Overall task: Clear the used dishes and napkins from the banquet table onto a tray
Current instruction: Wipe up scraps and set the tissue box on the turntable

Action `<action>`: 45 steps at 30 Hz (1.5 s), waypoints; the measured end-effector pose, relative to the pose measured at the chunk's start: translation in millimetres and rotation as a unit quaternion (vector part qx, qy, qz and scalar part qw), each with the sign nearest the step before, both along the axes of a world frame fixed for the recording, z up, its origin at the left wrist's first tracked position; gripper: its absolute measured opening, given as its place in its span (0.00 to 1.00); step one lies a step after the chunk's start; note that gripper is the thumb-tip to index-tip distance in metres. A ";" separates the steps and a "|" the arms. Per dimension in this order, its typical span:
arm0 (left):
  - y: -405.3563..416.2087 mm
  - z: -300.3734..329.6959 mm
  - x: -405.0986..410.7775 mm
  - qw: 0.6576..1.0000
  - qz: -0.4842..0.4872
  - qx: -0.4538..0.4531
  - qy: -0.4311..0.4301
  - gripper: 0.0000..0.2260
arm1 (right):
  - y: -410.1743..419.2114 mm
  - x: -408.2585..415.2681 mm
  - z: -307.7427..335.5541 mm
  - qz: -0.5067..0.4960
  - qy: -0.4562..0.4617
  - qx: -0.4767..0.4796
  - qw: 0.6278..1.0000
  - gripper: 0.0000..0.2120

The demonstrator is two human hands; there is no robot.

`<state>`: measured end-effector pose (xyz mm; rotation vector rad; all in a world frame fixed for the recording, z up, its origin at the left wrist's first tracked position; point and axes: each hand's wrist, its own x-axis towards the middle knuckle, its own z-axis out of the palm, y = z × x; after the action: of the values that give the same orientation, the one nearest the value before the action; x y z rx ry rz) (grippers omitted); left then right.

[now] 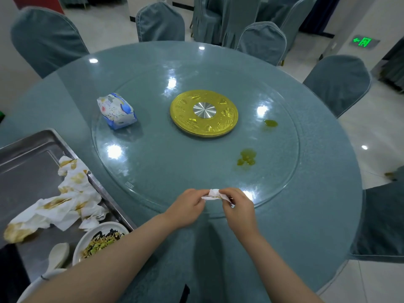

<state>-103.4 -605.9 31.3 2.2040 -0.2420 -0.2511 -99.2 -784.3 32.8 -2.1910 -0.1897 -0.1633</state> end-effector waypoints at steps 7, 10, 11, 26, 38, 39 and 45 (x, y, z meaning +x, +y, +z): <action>-9.0 32.6 -1.1 0.963 0.106 -0.185 0.168 0.14 | 16.9 -3.7 8.3 -0.101 0.110 0.177 0.973 0.05; -12.4 31.1 2.2 0.938 0.098 -0.237 0.235 0.19 | 20.2 -6.1 1.0 -0.081 0.112 0.161 0.977 0.04; -15.1 32.8 1.5 0.927 0.103 -0.255 0.256 0.20 | 20.8 -6.1 -2.3 -0.076 0.116 0.156 0.978 0.05; 20.1 -16.1 1.7 0.955 0.044 0.272 0.110 0.29 | -27.6 46.2 -52.9 0.005 -0.018 -0.177 0.984 0.06; 40.0 -34.9 -6.6 0.917 -0.042 0.389 0.075 0.31 | -22.8 87.7 -59.2 0.022 0.025 -0.184 0.982 0.08; 42.1 -34.2 -5.8 0.918 -0.042 0.388 0.076 0.30 | -32.3 69.6 -60.3 0.040 0.019 -0.187 0.981 0.08; 48.0 -36.2 -8.1 0.922 -0.037 0.380 0.071 0.30 | -32.5 82.5 -56.1 0.112 0.044 -0.215 0.969 0.06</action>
<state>-111.5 -557.9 -4.9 2.9278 -0.1599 -0.6286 -16.6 -816.8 -23.3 -2.5793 -0.4554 0.1142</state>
